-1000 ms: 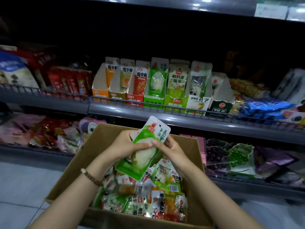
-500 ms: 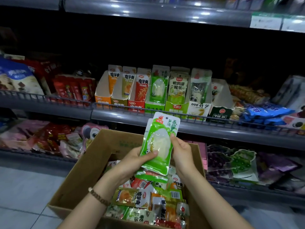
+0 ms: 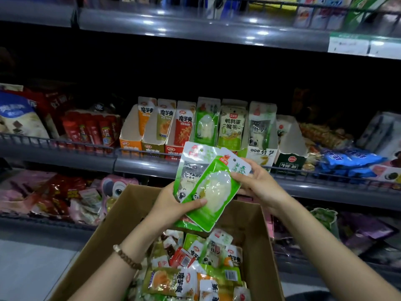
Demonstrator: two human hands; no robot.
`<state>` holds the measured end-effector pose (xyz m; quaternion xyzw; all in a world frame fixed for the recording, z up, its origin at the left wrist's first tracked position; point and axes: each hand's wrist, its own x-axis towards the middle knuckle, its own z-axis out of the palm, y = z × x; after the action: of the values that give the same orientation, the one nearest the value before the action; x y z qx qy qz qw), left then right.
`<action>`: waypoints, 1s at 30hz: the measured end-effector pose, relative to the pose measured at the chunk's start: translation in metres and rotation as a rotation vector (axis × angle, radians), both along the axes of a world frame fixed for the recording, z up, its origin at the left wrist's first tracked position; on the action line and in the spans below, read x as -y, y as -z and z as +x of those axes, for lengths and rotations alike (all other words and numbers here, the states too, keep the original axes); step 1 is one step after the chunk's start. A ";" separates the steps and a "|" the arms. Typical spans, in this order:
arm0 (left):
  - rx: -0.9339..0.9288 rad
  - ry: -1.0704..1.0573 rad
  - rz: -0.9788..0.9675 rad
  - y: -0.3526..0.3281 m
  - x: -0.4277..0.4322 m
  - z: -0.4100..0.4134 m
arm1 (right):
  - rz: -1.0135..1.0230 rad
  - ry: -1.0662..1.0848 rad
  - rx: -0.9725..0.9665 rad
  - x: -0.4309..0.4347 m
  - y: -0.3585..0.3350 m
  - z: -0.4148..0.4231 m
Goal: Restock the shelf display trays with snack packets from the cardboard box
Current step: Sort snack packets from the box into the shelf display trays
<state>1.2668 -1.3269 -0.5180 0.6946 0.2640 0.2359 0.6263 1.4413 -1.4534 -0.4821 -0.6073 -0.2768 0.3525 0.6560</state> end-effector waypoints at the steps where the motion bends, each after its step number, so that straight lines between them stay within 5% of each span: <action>1: -0.004 0.006 -0.004 -0.002 -0.005 0.002 | -0.008 -0.056 0.042 -0.004 -0.008 0.004; 11: -0.077 -0.087 0.201 -0.038 -0.104 0.018 | 0.010 -0.005 0.552 -0.093 -0.095 0.059; 16: -0.053 -0.124 0.192 -0.054 -0.140 0.030 | -0.071 0.209 0.666 -0.145 -0.118 0.089; 24: -0.042 -0.096 0.143 -0.055 -0.165 0.061 | -0.404 0.238 0.766 -0.205 -0.100 0.134; 30: 0.002 -0.091 0.114 -0.046 -0.165 0.074 | -0.414 0.220 1.122 -0.226 -0.084 0.152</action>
<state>1.3405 -1.1620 -0.4718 0.7161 0.2807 0.2794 0.5747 1.5933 -1.2273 -0.3980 -0.8404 -0.4417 -0.0445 0.3109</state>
